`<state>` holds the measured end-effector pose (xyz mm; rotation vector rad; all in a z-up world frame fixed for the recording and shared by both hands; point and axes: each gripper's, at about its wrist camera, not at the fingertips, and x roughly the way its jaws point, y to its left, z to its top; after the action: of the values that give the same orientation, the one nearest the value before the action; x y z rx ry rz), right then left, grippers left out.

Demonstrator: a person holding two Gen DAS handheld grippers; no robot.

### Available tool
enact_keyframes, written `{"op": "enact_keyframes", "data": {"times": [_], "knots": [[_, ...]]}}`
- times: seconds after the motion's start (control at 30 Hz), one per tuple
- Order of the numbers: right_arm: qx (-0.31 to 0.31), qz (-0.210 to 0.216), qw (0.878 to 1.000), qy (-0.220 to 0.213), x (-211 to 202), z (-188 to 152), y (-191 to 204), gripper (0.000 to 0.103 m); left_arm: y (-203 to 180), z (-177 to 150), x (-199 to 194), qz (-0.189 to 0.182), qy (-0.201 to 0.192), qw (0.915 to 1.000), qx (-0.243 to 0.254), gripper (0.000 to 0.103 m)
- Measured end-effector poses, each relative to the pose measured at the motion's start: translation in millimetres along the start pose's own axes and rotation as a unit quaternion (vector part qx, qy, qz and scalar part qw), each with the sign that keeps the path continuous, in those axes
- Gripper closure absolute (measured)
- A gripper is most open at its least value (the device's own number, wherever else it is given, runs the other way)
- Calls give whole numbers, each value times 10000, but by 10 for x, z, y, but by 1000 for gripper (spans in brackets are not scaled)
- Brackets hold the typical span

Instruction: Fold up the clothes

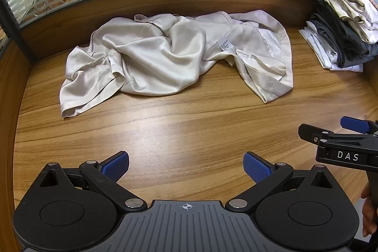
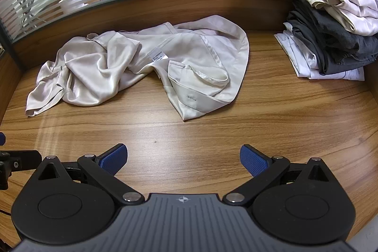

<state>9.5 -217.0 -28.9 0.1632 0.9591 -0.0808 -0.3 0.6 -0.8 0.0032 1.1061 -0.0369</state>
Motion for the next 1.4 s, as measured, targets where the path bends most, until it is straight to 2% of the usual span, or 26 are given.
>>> {"op": "enact_keyframes", "data": {"times": [1.4], "knots": [[23, -27, 9999, 115, 45, 0, 28, 1, 57, 33, 68, -86, 188, 9998, -50, 0]]}}
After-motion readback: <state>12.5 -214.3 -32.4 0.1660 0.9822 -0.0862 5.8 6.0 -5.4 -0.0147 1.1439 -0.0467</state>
